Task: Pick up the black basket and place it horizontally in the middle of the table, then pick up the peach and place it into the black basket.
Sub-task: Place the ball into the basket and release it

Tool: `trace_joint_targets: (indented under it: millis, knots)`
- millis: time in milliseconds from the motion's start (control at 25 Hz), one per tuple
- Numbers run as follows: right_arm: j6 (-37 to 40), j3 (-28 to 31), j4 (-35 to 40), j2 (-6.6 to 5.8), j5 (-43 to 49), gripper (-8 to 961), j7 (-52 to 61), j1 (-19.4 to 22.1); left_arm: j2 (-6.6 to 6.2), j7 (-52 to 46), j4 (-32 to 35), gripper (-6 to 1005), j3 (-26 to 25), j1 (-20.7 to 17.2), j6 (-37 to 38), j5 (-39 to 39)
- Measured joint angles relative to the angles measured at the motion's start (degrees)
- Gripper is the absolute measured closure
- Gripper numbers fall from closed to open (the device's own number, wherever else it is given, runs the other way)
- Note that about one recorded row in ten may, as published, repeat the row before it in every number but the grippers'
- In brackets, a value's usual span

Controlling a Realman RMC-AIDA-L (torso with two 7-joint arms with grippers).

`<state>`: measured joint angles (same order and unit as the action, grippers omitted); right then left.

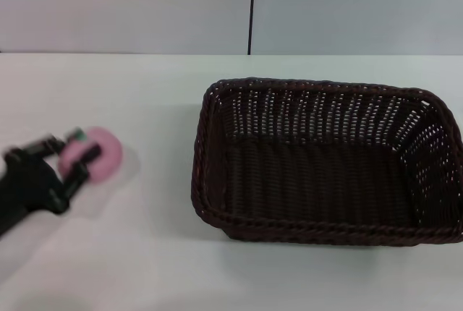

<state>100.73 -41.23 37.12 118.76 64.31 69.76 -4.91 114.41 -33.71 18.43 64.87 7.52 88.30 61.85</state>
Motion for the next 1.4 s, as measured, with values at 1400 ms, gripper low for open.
trace_joint_targets:
  millis: [1400]
  knots:
    - [7.04,22.22,-22.26,0.13,-0.16,503,-17.97,2.32,4.44,-10.08,17.43,602,34.08,7.74,-15.82,-17.95]
